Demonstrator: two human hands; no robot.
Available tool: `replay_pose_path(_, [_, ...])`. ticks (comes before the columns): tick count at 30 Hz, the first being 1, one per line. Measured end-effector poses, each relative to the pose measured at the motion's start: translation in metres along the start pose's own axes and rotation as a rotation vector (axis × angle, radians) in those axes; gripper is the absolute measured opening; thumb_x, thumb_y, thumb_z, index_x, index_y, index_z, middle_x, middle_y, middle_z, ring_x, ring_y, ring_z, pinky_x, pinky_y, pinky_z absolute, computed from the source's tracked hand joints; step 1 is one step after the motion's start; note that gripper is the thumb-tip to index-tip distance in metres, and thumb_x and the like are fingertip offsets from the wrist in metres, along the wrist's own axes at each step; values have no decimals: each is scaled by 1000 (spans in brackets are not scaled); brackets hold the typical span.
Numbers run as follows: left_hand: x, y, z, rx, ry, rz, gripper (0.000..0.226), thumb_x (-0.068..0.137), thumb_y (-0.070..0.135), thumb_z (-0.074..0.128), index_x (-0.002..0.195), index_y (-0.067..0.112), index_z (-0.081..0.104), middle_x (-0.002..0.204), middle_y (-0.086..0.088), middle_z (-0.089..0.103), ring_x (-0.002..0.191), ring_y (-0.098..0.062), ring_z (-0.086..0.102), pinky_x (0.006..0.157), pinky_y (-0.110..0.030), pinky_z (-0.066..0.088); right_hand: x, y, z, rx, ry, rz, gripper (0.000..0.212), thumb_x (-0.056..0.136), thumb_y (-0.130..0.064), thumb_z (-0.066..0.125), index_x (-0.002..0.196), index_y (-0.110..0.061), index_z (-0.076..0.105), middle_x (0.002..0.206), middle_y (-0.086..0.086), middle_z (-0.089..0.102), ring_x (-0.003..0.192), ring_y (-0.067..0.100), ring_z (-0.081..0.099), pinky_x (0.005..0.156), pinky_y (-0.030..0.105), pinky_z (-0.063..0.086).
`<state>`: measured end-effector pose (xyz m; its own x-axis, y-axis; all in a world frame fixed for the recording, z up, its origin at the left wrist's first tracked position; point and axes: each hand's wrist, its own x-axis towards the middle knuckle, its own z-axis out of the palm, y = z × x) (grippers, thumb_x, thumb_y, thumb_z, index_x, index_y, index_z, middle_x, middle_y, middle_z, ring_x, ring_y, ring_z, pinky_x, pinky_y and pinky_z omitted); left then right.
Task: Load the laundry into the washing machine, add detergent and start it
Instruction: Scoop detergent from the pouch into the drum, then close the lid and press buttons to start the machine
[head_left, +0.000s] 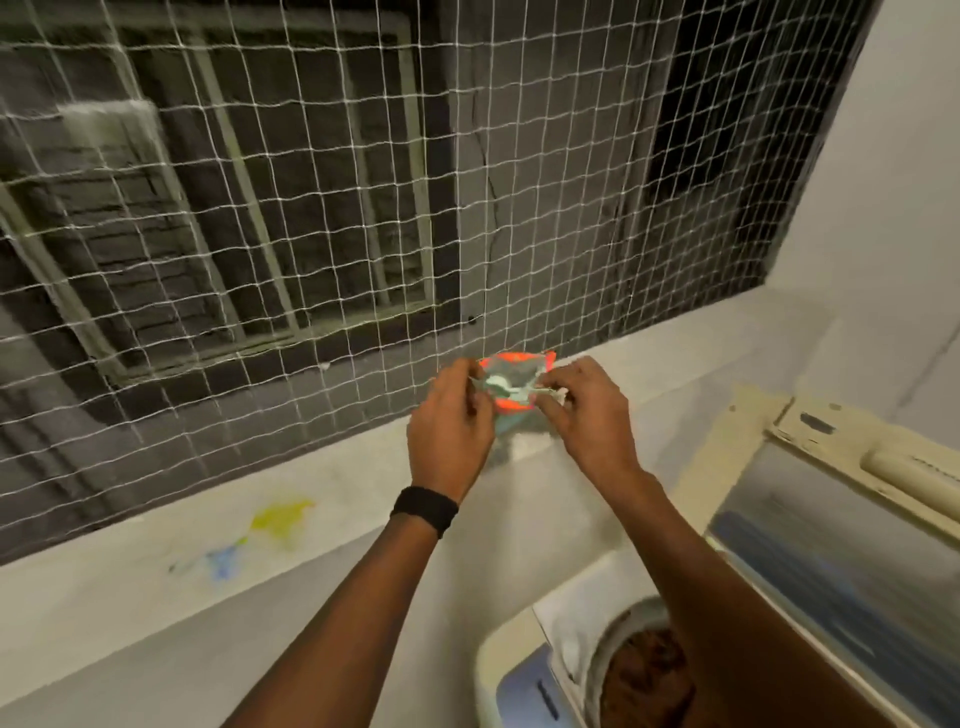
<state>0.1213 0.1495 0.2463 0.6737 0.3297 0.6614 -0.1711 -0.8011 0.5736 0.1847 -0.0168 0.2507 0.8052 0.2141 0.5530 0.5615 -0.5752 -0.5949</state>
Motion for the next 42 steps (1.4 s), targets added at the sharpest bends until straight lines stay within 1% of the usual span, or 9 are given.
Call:
replay_pose_path(7, [0, -6, 2, -47, 6, 11, 15, 93, 18, 66, 104, 24, 58, 87, 12, 58, 72, -8, 53, 59, -26, 47, 23, -25, 23, -305, -144, -146, 15, 95, -24, 66, 105, -24, 78, 106, 4, 66, 98, 29, 61, 78, 38, 50])
replay_pose_path(11, [-7, 1, 12, -68, 78, -6, 5, 95, 21, 63, 98, 21, 59, 82, 10, 59, 70, -11, 56, 59, -31, 48, 14, -13, 20, -194, -89, -125, 19, 97, -26, 64, 112, -27, 76, 114, 0, 71, 99, 26, 62, 83, 38, 52])
replay_pose_path(15, [-22, 15, 34, -152, 128, 30, 9, 98, 25, 64, 98, 16, 65, 85, 7, 65, 73, -4, 51, 66, -10, 40, -1, 1, 8, -62, -68, -71, 26, 100, -34, 63, 125, -28, 70, 120, -6, 71, 104, 15, 63, 90, 34, 55])
replay_pose_path(18, [-30, 28, 52, -210, 90, 135, 6, 95, 15, 70, 99, 14, 66, 87, 5, 66, 75, -5, 53, 70, -7, 37, -12, 15, -9, -106, -31, -27, 23, 100, -36, 63, 118, -25, 73, 114, -7, 71, 103, 10, 62, 89, 30, 55])
replay_pose_path(23, [-33, 60, 98, -348, -80, 243, 4, 98, 16, 64, 101, 17, 64, 89, 8, 63, 76, -11, 58, 61, -32, 51, -37, 51, -63, -247, 137, 145, 30, 98, -49, 62, 94, -23, 76, 104, -10, 71, 98, 10, 59, 87, 31, 50])
replay_pose_path(27, [-41, 104, 142, -401, -206, 336, 12, 96, 18, 66, 108, 19, 66, 92, 8, 66, 80, -12, 62, 63, -27, 53, -68, 85, -130, -380, 301, 316, 34, 88, -49, 75, 70, -20, 70, 102, -5, 72, 100, 17, 61, 83, 33, 49])
replay_pose_path(32, [-55, 162, 195, -478, -388, 510, 20, 96, 21, 64, 116, 18, 66, 99, 4, 68, 88, -17, 64, 66, -33, 56, -111, 118, -208, -506, 454, 465, 18, 82, -33, 79, 95, -24, 71, 101, -3, 70, 96, 23, 63, 84, 46, 51])
replay_pose_path(37, [-69, 219, 235, -508, -569, 624, 33, 91, 22, 66, 123, 16, 65, 113, -1, 70, 100, -22, 65, 74, -37, 58, -140, 138, -260, -713, 481, 621, 38, 83, -34, 78, 119, -25, 68, 114, -1, 71, 104, 26, 63, 87, 45, 50])
replay_pose_path(42, [-72, 254, 278, -406, -728, 760, 55, 89, 27, 66, 142, 15, 56, 143, -8, 58, 130, -28, 53, 99, -50, 51, -149, 159, -285, -764, 434, 735, 59, 82, -39, 79, 135, -22, 59, 136, 3, 64, 125, 28, 56, 102, 48, 45])
